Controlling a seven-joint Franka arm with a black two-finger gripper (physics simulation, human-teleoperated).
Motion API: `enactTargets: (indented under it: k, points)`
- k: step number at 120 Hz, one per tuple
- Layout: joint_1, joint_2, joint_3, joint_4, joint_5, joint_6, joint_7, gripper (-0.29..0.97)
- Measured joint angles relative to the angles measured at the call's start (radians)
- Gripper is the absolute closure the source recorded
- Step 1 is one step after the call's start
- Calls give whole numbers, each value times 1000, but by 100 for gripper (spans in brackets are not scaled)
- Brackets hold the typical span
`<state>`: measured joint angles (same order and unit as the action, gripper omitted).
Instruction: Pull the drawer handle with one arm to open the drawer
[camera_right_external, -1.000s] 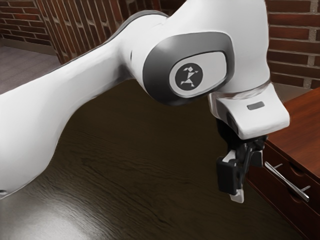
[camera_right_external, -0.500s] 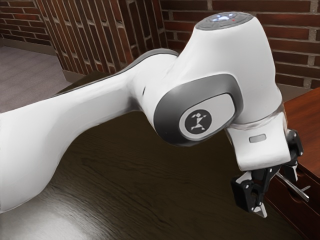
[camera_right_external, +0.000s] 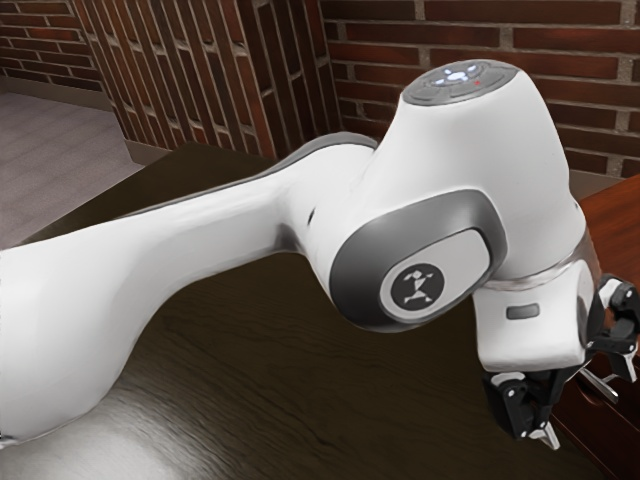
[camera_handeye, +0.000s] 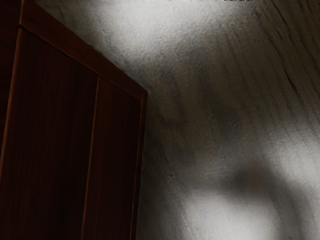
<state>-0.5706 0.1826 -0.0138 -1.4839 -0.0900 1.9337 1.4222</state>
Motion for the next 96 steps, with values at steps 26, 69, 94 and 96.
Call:
enactTargets:
  k: [26,69,94,96]
  points:
    - [1,4,3,-1,0,20,41,0]
    - [15,4,12,-7,6,29,83,0]
    - [23,4,18,-8,7,30,99,0]
    - [24,4,21,-8,7,30,100,0]
